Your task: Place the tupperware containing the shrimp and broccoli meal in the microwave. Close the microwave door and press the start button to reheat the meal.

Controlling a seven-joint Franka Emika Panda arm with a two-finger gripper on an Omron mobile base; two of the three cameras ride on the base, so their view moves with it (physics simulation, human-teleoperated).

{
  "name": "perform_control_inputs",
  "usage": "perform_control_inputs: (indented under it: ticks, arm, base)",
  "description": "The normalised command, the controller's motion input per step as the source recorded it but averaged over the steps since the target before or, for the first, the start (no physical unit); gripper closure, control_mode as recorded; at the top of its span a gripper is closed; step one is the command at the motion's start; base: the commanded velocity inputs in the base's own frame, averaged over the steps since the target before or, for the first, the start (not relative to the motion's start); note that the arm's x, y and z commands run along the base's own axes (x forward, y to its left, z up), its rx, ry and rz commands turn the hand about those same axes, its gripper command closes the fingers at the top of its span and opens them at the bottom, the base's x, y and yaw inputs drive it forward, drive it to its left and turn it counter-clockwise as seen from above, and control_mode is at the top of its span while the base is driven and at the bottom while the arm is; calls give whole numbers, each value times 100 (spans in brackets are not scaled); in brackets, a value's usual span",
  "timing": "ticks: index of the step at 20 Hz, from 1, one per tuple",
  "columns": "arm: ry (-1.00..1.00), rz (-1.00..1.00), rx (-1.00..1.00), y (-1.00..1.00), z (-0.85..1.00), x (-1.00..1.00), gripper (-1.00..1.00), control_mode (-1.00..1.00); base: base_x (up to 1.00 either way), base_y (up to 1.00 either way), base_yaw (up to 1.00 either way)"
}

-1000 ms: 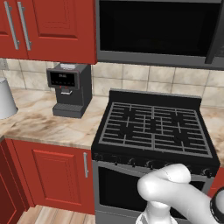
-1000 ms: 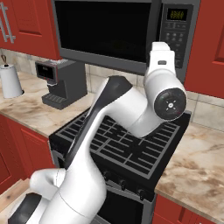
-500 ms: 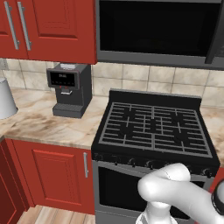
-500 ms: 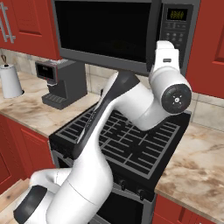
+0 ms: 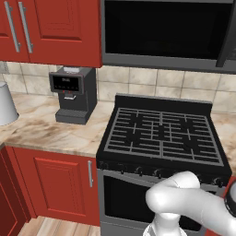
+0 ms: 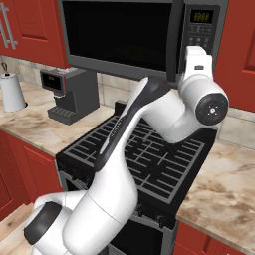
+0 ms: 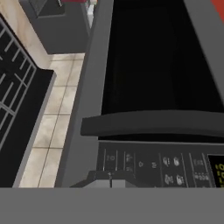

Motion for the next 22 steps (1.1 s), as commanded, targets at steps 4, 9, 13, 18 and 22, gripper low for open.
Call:
perform_control_inputs:
  ticks: [4,9,13,18,22]
  arm:
    - [0,0,0,-8,-11,21,100,-100]
    - [0,0,0,-1,-16,24,100,-100]
    - [0,0,0,-4,-7,28,100,-100]
    - [0,0,0,-18,0,29,100,-100]
    - [0,0,0,-22,0,26,100,-100]
  base:
    - [0,0,0]
    - [0,0,0]
    - [0,0,0]
    - [0,0,0]
    - [0,0,0]
